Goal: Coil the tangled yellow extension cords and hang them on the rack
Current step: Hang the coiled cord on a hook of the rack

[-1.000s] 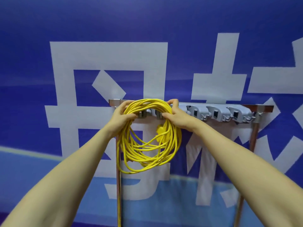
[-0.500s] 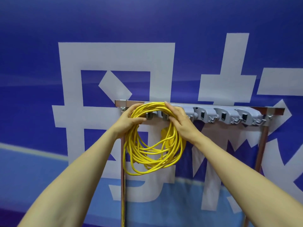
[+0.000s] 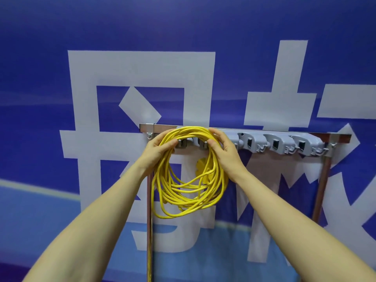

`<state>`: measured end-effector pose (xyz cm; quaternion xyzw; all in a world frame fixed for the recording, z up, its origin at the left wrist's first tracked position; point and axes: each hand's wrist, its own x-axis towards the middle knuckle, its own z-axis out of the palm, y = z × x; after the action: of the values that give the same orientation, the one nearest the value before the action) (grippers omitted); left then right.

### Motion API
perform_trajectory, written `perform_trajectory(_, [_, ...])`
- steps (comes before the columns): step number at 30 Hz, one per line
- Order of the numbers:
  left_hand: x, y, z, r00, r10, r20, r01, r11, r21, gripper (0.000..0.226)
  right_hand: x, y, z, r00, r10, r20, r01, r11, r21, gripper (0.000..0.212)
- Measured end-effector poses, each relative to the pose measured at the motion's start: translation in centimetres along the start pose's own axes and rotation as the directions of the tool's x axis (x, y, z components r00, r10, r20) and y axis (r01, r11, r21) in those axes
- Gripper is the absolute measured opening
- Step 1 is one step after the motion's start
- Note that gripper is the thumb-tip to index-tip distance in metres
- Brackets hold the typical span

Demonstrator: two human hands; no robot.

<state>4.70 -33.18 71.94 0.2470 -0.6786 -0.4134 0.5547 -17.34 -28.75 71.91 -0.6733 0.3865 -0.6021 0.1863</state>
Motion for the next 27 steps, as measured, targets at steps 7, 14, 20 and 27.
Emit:
perform_trajectory(7, [-0.8, -1.8, 1.7, 0.986, 0.119, -0.117, -0.104, 0.987, 0.124, 0.037, -1.2, 0.1, 2.1, 0.986, -0.042, -0.164, 0.038, 0.999, -0.027, 0.038])
perform_trajectory(14, [-1.2, -2.2, 2.7, 0.978, 0.1, -0.184, -0.093, 0.995, 0.044, 0.021, -1.3, 0.4, 2.0, 0.993, 0.003, -0.121, -0.029, 0.976, -0.217, 0.045])
perform_trajectory(20, [-0.9, -1.5, 1.9, 0.989, 0.069, -0.132, -0.064, 0.997, 0.04, 0.022, -1.2, 0.1, 1.5, 0.998, -0.051, 0.032, 0.06, 0.857, -0.511, 0.076])
perform_trajectory(27, [0.3, 1.6, 1.4, 0.984, 0.124, -0.131, -0.116, 0.991, 0.071, 0.025, 0.4, -2.3, 0.8, 0.991, -0.127, 0.041, 0.127, 0.813, -0.569, 0.078])
